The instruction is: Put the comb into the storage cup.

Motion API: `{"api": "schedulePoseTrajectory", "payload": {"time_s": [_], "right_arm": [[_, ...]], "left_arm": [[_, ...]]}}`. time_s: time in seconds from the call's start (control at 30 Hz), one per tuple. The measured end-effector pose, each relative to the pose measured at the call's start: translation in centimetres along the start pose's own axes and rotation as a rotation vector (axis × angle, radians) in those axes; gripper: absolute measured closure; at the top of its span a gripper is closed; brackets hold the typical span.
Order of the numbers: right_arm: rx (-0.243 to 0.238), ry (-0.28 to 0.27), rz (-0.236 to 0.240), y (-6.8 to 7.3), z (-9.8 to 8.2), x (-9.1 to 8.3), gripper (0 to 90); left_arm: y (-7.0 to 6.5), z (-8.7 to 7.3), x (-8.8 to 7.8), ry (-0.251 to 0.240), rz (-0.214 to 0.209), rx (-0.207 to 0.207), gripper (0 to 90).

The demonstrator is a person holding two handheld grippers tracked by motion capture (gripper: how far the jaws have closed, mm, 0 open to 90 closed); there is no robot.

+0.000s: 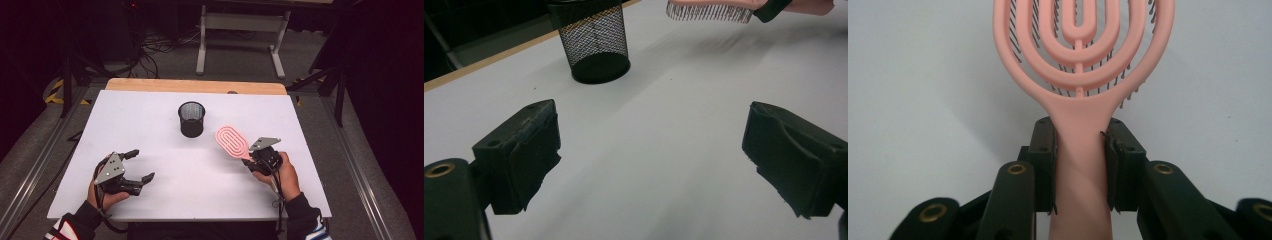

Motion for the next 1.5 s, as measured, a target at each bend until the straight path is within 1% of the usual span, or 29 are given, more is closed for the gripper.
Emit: {"api": "schedulePoseTrajectory", "payload": {"time_s": [0.17,0.23,0.27,0.47,0.5,0.53,0.57,0.8,0.9,0.93,1.07,1.17,1.23,1.3,1.37,1.4,1.43,1.47,1.5], "right_arm": [[-0.021,-0.069,-0.053,0.0,0.5,-0.8,69.6],[-0.024,-0.113,-0.072,0.1,0.9,-1.1,69.6],[-0.024,-0.135,-0.077,0.2,1.0,-1.3,69.6],[-0.039,-0.231,-0.1,0.4,1.7,-2.0,69.7],[-0.039,-0.231,-0.1,0.4,1.7,-2.0,69.7],[-0.044,-0.254,-0.109,0.5,1.8,-2.2,69.7],[-0.045,-0.266,-0.111,0.6,1.9,-2.3,69.7],[-0.045,-0.325,-0.122,0.9,2.2,-2.6,69.7],[-0.047,-0.335,-0.124,1.0,2.3,-2.6,69.6],[-0.051,-0.354,-0.129,1.2,2.4,-2.6,69.7],[-0.048,-0.37,-0.136,1.3,2.5,-2.6,69.7],[-0.042,-0.407,-0.146,1.4,2.6,-2.8,69.7],[-0.044,-0.422,-0.151,1.5,2.7,-2.8,69.7],[-0.044,-0.437,-0.154,1.7,2.8,-2.7,69.7],[-0.052,-0.455,-0.164,2.0,2.9,-2.7,69.7],[-0.056,-0.459,-0.165,2.1,3.0,-2.7,69.6],[-0.063,-0.463,-0.162,2.3,3.1,-2.6,69.7],[-0.066,-0.468,-0.164,2.4,3.2,-2.6,69.7],[-0.067,-0.47,-0.162,2.6,3.2,-2.5,69.7]], "left_arm": [[0.0,0.0,0.0,-0.002,0.0,-0.002,9.5],[0.0,0.0,0.0,-0.002,0.002,-0.001,9.4],[0.0,0.0,0.0,-0.002,0.002,-0.001,9.5],[0.0,0.0,0.0,0.001,0.002,-0.001,9.5],[0.0,0.0,0.0,0.002,0.002,-0.001,9.5],[0.0,0.0,0.0,0.001,0.003,-0.001,9.5],[0.0,0.0,0.0,0.001,0.002,-0.001,9.5],[0.0,0.0,0.1,0.003,0.0,-0.001,9.5],[0.0,0.0,0.1,0.001,-0.002,-0.002,9.5],[0.0,0.0,0.1,0.001,-0.002,-0.002,9.5],[0.0,0.1,0.1,0.0,-0.002,-0.001,9.5],[-0.1,0.2,0.2,-0.005,-0.005,-0.002,9.4],[-0.1,0.4,0.3,-0.007,-0.013,-0.006,9.4],[-0.2,0.9,0.7,-0.012,-0.028,-0.006,8.7],[-0.2,1.4,1.0,-0.02,-0.039,-0.012,8.7],[-0.3,1.7,1.2,-0.022,-0.048,-0.014,8.6],[-0.3,1.7,1.2,-0.022,-0.048,-0.014,8.6],[-0.4,2.0,1.5,-0.027,-0.057,-0.012,8.6],[-0.6,2.7,1.9,-0.039,-0.076,-0.018,8.7]]}}
Point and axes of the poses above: each handheld gripper's, and its own axes: x roughly forward along the jaws, z roughly out of its top, y roughly to its left, the point moved 6 cm from there along x, roughly forward along the jaws
